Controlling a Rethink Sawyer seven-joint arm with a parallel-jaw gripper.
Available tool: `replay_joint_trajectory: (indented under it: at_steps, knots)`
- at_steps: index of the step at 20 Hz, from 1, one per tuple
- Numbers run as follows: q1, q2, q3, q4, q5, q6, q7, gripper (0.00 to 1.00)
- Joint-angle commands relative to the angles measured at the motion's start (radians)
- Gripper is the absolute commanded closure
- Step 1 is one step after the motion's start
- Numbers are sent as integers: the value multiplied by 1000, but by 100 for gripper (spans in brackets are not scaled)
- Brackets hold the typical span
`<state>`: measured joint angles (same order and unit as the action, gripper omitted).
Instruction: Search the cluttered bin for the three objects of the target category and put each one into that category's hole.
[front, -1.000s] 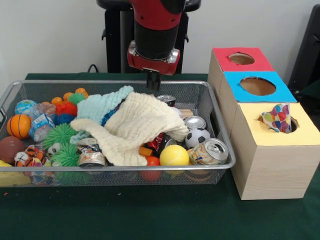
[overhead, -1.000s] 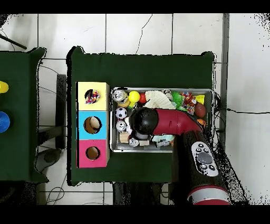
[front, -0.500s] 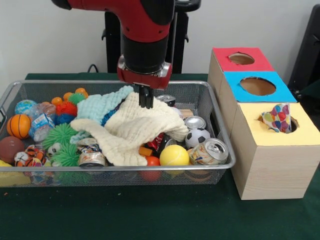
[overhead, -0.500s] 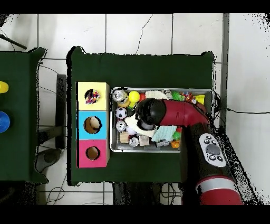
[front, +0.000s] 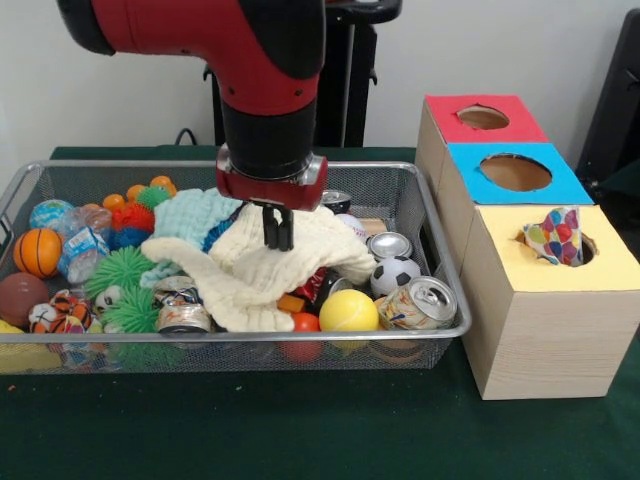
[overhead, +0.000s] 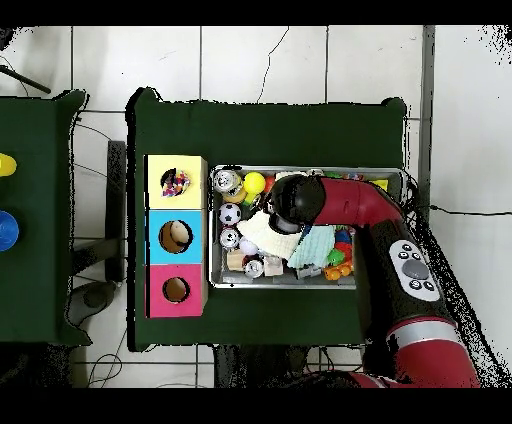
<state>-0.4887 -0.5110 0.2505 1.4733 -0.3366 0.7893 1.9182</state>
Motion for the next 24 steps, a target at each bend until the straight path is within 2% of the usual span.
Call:
replay_joint_trajectory:
  at_steps: [1, 7, 13, 21, 24]
  knots:
    - [-101, 55, 131, -17, -79, 12, -336, 100]
    - [-207, 67, 229, -48, -125, 34, -457, 100]
    - [-264, 104, 262, -79, -170, 49, -488, 100]
    - [-246, 109, 252, -57, -212, 1, -407, 100]
    - [-222, 100, 231, -39, -227, -19, -350, 100]
